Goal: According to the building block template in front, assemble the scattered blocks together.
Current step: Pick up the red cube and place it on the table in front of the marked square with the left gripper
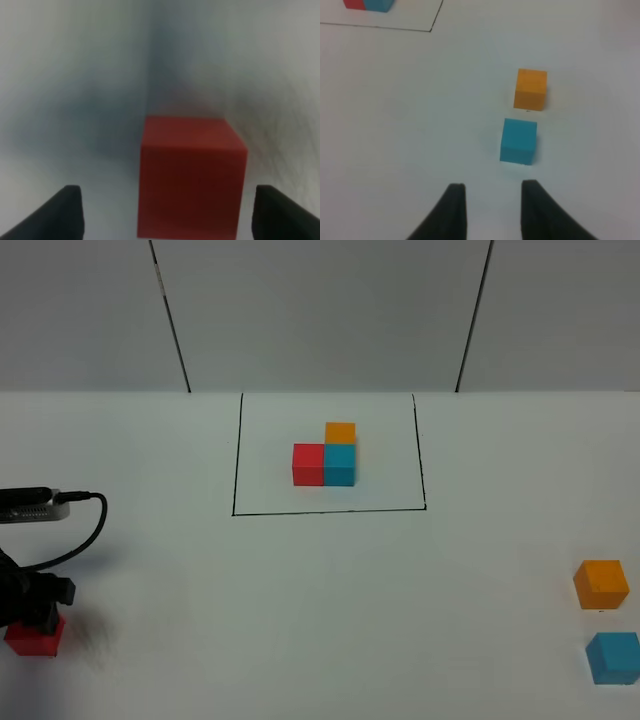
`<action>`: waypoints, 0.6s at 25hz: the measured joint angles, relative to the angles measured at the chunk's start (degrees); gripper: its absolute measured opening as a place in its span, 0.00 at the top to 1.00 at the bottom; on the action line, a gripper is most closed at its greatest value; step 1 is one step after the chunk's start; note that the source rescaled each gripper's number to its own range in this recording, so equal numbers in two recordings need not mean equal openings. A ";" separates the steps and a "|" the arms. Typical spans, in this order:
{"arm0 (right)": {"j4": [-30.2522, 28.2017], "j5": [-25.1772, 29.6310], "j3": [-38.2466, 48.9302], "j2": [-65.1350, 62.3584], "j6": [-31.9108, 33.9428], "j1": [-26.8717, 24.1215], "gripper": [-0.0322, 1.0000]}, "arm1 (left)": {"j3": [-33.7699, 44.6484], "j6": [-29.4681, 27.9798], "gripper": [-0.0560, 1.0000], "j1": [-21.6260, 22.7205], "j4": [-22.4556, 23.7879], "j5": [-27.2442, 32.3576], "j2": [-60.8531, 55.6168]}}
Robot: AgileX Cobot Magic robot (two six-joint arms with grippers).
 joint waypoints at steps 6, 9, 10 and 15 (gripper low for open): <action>0.00 0.00 0.00 0.00 0.00 0.00 0.97 | 0.00 0.36 0.20 0.00 0.00 -2.21 2.34; 0.00 0.00 0.00 0.00 0.00 0.00 0.97 | 0.00 0.36 0.20 0.00 0.00 -3.24 2.59; 0.00 0.00 0.00 0.00 0.00 0.00 0.97 | 0.00 0.36 0.20 0.00 0.00 -3.38 2.59; 0.00 0.00 0.00 0.00 0.00 0.00 0.97 | 0.00 0.36 0.22 0.00 0.00 -3.64 2.59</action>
